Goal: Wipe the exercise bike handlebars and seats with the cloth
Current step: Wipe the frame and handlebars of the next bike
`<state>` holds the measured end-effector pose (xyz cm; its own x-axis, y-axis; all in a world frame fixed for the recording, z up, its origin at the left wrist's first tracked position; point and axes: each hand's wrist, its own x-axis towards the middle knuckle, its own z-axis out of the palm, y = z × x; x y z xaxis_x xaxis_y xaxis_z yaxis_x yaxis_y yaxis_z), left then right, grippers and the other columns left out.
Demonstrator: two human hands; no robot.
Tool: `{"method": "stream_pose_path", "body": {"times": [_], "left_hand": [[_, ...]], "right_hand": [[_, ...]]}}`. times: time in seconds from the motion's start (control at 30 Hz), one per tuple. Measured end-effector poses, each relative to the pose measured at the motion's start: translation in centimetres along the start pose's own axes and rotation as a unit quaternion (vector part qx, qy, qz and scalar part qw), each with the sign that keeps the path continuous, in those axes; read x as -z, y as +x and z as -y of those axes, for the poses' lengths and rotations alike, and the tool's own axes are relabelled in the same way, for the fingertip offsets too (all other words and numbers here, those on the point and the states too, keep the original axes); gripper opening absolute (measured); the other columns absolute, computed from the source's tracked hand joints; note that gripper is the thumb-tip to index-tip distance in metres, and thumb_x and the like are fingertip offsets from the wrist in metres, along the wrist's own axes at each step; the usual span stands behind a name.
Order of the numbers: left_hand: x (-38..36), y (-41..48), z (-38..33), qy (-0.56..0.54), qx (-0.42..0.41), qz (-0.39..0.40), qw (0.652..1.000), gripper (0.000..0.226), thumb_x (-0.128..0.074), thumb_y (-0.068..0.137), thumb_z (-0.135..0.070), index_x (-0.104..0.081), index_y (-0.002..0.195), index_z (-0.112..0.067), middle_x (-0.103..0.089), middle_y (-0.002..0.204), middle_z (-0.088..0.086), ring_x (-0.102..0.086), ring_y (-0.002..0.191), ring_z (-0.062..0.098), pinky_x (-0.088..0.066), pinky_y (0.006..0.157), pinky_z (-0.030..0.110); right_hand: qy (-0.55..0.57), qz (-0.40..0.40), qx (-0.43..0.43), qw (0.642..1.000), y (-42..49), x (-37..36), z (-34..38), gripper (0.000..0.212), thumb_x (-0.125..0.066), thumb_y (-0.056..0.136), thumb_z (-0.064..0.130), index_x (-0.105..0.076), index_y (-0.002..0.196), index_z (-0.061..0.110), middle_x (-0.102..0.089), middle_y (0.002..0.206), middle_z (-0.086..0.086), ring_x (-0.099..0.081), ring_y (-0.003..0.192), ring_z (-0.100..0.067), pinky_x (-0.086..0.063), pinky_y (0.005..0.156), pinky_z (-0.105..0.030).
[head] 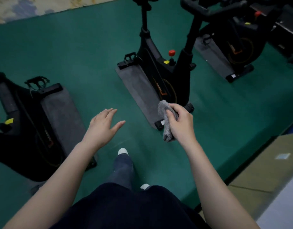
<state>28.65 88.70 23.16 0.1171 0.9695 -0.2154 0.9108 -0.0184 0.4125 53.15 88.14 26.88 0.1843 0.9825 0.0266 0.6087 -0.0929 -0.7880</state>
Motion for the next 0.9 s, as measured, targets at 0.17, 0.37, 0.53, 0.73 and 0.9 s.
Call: {"method": "stream_pose_path", "body": {"times": [0.17, 0.37, 0.53, 0.73, 0.9], "left_hand": [[2.8, 5.1, 3.5, -0.012, 0.032, -0.024, 0.999, 0.064, -0.043, 0.093, -0.052, -0.034, 0.146, -0.016, -0.034, 0.152, 0.005, -0.023, 0.144, 0.02, -0.018, 0.116, 0.039], [6.3, 9.8, 7.4, -0.009, 0.065, -0.033, 0.997, 0.065, -0.04, 0.093, -0.054, -0.032, 0.146, -0.017, -0.035, 0.152, 0.003, -0.024, 0.143, 0.019, -0.019, 0.116, 0.038], [8.2, 11.5, 10.5, -0.033, 0.126, -0.052, 0.99, 0.065, -0.041, 0.093, -0.054, -0.033, 0.146, -0.016, -0.036, 0.151, 0.004, -0.024, 0.143, 0.019, -0.019, 0.116, 0.038], [9.8, 12.8, 13.5, -0.06, 0.217, -0.079, 0.971, 0.063, -0.045, 0.094, -0.05, -0.036, 0.145, -0.014, -0.039, 0.149, 0.006, -0.026, 0.142, 0.021, -0.019, 0.115, 0.039], [10.8, 15.3, 14.6, -0.066, 0.286, -0.105, 0.95, 0.062, -0.046, 0.094, -0.049, -0.038, 0.144, -0.012, -0.042, 0.147, 0.008, -0.029, 0.141, 0.022, -0.02, 0.113, 0.037]], "right_hand": [[0.005, 0.037, 0.033, 0.999, 7.0, -4.0, 3.4, 0.019, -0.056, 0.091, 0.007, -0.068, 0.106, 0.008, -0.068, 0.101, -0.005, -0.061, 0.095, -0.018, -0.045, 0.086, -0.027], [0.004, 0.069, 0.064, 0.996, 13.3, -8.8, 7.4, 0.02, -0.057, 0.091, 0.008, -0.068, 0.108, 0.008, -0.068, 0.103, -0.007, -0.062, 0.097, -0.021, -0.047, 0.088, -0.034], [-0.005, 0.114, 0.096, 0.989, 17.9, -12.2, 10.1, 0.019, -0.057, 0.092, 0.008, -0.068, 0.108, 0.008, -0.068, 0.102, -0.007, -0.062, 0.096, -0.022, -0.048, 0.088, -0.038], [-0.004, 0.178, 0.148, 0.973, 23.3, -16.6, 13.0, 0.018, -0.058, 0.091, 0.006, -0.069, 0.105, 0.008, -0.069, 0.099, -0.007, -0.062, 0.093, -0.02, -0.045, 0.084, -0.03], [0.007, 0.238, 0.198, 0.951, 28.8, -20.1, 15.1, 0.018, -0.058, 0.09, 0.007, -0.069, 0.105, 0.009, -0.069, 0.099, -0.005, -0.061, 0.092, -0.017, -0.041, 0.079, -0.02]]}}
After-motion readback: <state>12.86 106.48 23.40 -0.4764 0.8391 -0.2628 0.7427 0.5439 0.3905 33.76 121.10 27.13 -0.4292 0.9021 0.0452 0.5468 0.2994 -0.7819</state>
